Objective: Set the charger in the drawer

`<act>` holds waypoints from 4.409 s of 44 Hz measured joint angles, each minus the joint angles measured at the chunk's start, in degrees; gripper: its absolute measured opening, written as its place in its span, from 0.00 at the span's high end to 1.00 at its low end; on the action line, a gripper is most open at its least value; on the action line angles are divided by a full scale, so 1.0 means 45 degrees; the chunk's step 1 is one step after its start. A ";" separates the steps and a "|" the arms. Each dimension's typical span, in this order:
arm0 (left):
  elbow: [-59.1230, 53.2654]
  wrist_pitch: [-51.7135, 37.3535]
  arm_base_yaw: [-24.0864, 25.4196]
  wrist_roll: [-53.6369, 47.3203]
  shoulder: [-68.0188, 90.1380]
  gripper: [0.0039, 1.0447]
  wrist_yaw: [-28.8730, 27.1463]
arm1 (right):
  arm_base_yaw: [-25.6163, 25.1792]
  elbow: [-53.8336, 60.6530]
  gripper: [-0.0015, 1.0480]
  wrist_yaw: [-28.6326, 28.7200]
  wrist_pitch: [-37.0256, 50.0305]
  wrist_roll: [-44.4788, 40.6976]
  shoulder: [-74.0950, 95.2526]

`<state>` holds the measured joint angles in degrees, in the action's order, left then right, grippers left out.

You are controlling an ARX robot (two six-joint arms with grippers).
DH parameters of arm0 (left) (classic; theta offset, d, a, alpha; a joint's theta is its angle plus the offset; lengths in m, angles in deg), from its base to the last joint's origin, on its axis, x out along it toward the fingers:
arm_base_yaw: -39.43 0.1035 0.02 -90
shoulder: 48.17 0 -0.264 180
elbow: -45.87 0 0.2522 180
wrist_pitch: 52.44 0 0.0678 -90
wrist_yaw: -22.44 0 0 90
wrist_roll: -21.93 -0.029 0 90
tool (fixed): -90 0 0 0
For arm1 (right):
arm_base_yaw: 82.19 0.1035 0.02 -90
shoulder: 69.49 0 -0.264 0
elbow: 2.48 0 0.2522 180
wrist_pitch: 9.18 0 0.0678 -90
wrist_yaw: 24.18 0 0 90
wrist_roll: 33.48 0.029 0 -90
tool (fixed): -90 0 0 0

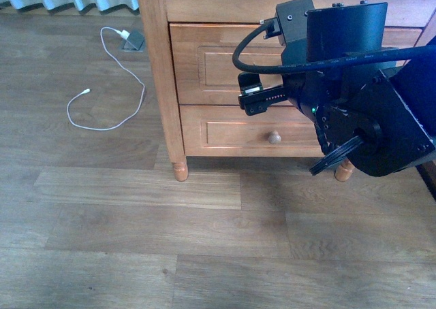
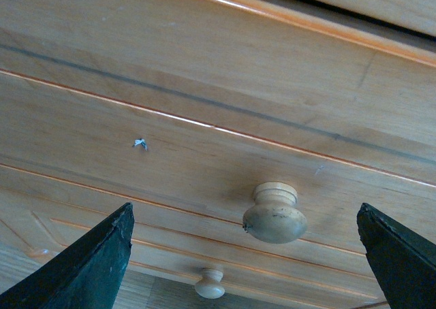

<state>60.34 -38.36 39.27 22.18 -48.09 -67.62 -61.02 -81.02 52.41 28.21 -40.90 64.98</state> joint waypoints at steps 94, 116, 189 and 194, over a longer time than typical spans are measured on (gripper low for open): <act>0.0000 0.0000 0.0000 -0.0005 0.0000 0.06 -0.0005 | -0.0835 0.6300 0.81 0.3347 -0.2380 0.0500 -0.4935; 0.0000 0.0000 0.0000 0.0000 0.0000 0.06 -0.0005 | -0.0889 0.9525 0.59 0.4007 -0.3483 0.0612 -0.8213; 0.0029 0.0078 -0.0335 0.0330 0.0204 0.06 -0.1180 | -0.4731 1.3104 0.08 0.2987 -0.8310 0.1700 -2.5480; 0.0350 -0.0665 -0.2429 0.2429 0.2749 0.06 -0.8004 | -0.4731 1.3104 0.08 0.2987 -0.8310 0.1700 -2.5480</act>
<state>61.91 -41.35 28.34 33.11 -35.72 -103.64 -82.31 -22.05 65.85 -9.18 -33.25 -49.68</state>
